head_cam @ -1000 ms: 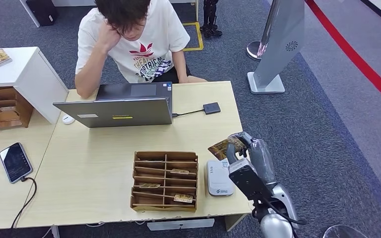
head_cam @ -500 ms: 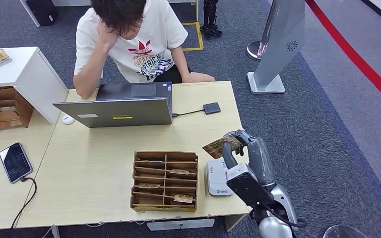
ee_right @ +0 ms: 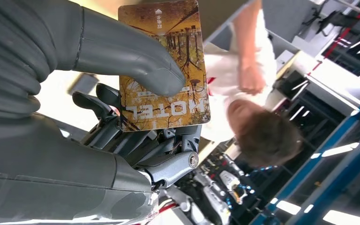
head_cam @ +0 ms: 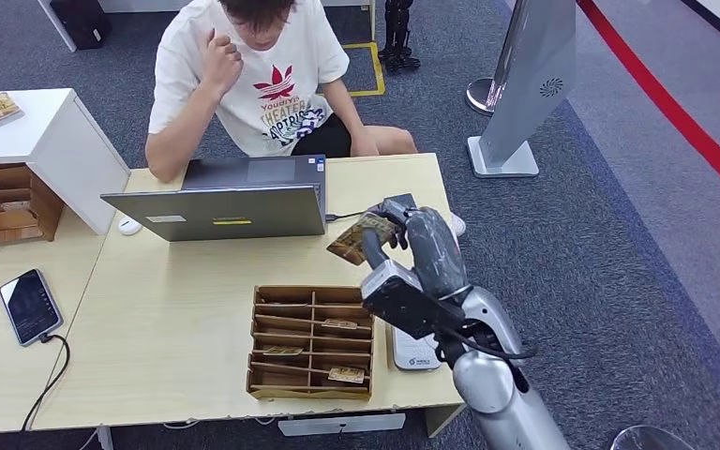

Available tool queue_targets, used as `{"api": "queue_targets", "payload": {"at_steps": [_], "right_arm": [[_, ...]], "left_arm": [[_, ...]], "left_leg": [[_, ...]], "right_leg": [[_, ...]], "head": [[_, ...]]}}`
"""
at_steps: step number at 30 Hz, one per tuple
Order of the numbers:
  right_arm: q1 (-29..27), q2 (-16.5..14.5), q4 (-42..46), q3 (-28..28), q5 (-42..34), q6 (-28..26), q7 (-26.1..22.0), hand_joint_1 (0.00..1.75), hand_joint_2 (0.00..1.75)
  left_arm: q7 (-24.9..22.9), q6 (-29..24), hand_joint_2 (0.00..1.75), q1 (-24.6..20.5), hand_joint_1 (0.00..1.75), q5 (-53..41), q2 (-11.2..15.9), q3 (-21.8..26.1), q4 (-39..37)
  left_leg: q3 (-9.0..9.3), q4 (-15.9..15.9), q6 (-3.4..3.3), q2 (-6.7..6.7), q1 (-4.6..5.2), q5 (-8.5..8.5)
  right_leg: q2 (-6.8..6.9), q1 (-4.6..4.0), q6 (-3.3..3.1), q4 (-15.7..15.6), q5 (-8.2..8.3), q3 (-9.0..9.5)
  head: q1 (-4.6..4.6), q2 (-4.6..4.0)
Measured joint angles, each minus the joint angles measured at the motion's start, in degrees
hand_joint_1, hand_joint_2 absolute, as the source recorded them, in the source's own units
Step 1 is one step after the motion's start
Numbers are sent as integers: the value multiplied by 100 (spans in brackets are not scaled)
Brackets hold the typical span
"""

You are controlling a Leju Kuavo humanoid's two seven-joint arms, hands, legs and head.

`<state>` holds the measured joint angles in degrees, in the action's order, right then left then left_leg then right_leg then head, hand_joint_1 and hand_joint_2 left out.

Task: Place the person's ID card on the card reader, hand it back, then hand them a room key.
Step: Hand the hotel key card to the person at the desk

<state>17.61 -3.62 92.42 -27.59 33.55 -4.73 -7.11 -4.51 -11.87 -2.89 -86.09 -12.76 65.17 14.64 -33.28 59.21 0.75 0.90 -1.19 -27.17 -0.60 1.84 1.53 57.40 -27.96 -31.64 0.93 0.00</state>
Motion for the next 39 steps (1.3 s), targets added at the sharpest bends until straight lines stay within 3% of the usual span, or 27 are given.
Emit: {"api": "queue_targets", "payload": {"at_steps": [6, 12, 21, 32, 33, 36, 37, 39], "right_arm": [[816, -326, -518, -140, -145, 39, 291, 175, 175], [1279, -573, -1011, -165, -176, 31, 448, 175, 175], [1522, -850, -1397, -248, -48, -68, 516, 175, 175], [1561, -981, -1587, -300, -46, -61, 523, 175, 175], [1567, -997, -1612, -325, -45, -55, 523, 166, 175], [1574, -1063, -1706, -446, -25, -11, 526, 35, 175], [1574, -1083, -1740, -498, -17, 15, 529, 0, 175], [1575, -1102, -1797, -594, -17, 53, 538, 0, 175]], "left_arm": [[-14, 7, 175, -40, 0, -147, 17, -141, 0], [-42, 24, 175, -54, 0, -226, 34, -264, -1], [-95, 57, 175, -64, 0, -278, 43, -402, -2], [-113, 63, 175, -66, 0, -285, 44, -414, -2], [-113, 64, 175, -67, 0, -286, 44, -415, -2], [-113, 69, 175, -70, 0, -284, 44, -418, -2], [-113, 72, 175, -71, 0, -280, 44, -419, -2], [-113, 74, 175, -73, 0, -271, 44, -419, -2]], "left_leg": [[-1, 0, 0, 2, 0, 1], [-2, 0, 0, 3, 0, 0], [-2, 0, 0, 3, -1, 0], [-6, 0, 0, 3, 0, 0], [-6, 0, 0, 3, 0, 0], [-6, 0, 1, 3, -1, 0], [-6, 0, 1, 3, -1, 0], [-6, -1, 1, 3, -1, 0]], "right_leg": [[1, 0, 0, 1, 0, -1], [2, 0, 0, 1, 0, -1], [2, 0, 0, 1, 0, -3], [2, 0, 0, 1, 0, -5], [2, 0, 0, 1, 0, -5], [2, -1, 0, 1, 0, -8], [2, -1, 0, 1, 0, -8], [2, -1, 0, 1, 0, -8]], "head": [[-1, 0], [-1, 0], [-1, 0], [-1, 0], [-1, 0], [-1, 0], [0, 0], [-1, 0]]}}
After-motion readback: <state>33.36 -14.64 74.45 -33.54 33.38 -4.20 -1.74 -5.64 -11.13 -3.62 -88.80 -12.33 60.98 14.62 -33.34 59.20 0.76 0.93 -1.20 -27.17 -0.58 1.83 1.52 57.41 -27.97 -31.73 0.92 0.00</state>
